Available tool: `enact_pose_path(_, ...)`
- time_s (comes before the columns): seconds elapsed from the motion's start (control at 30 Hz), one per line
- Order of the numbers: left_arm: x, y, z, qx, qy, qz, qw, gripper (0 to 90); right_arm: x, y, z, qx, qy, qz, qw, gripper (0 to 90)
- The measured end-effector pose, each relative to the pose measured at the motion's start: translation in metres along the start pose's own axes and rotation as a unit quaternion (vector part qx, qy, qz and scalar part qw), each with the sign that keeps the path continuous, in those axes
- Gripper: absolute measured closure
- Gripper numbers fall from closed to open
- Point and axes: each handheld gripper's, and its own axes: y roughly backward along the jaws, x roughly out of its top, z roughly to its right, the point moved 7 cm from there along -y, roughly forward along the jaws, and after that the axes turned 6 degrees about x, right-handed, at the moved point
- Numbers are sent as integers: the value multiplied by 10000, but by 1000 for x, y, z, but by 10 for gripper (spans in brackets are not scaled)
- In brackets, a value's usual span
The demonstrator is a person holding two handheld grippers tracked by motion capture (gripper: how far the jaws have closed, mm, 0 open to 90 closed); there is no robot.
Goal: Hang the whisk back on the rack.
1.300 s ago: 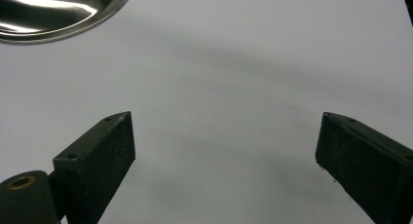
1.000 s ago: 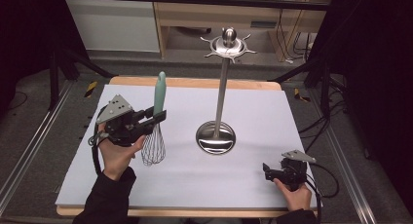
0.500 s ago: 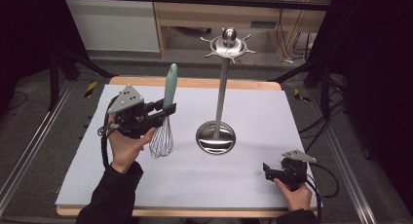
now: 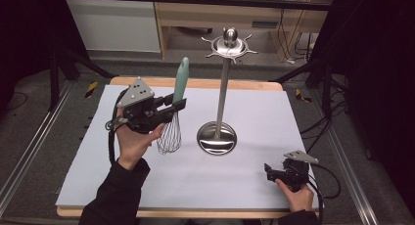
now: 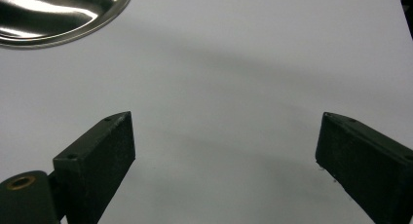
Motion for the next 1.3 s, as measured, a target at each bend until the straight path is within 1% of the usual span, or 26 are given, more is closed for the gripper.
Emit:
enact_pose_path(0.17,6,-4,3,-9,-21,-3,10000,687,0,0,-1,4,-34,2,10000,78)
enact_pose_path(0.27,8,-7,5,6,-78,-28,10000,687,0,0,0,4,25,21,10000,78)
enact_pose_path(0.3,9,-8,6,5,-81,-27,10000,687,0,0,0,0,-1,17,10000,78)
enact_pose_path(0.37,10,-10,6,17,-88,-52,9999,687,0,0,0,4,-3,10,10000,78)
enact_pose_path(0.4,11,-10,5,26,-123,-82,9999,687,0,0,0,6,-1,8,10000,78)
enact_pose_path(0.53,14,-15,4,55,-115,-106,9999,687,1,0,0,18,32,26,10000,78)
enact_pose_path(0.57,14,-16,4,42,-123,-115,9998,687,0,0,0,18,1,23,10000,78)
enact_pose_path(0.67,15,-19,5,55,-153,-159,9997,687,0,0,1,12,40,22,10000,78)
enact_pose_path(0.73,16,-21,6,37,-143,-170,9997,687,1,0,0,26,-12,22,10000,78)
enact_pose_path(0.9,17,-25,7,34,-177,-236,9996,687,1,1,0,29,-10,38,10000,77)
enact_pose_path(1.13,18,-29,6,91,-211,-290,9993,687,1,1,0,33,18,39,10000,77)
enact_pose_path(1.17,18,-30,6,91,-222,-309,9992,687,1,0,0,42,-22,40,10000,77)
enact_pose_path(1.2,18,-30,6,103,-215,-319,9992,687,1,1,0,36,11,37,10000,77)
enact_pose_path(1.3,19,-32,7,80,-225,-333,9992,687,1,1,0,37,12,38,10000,77)
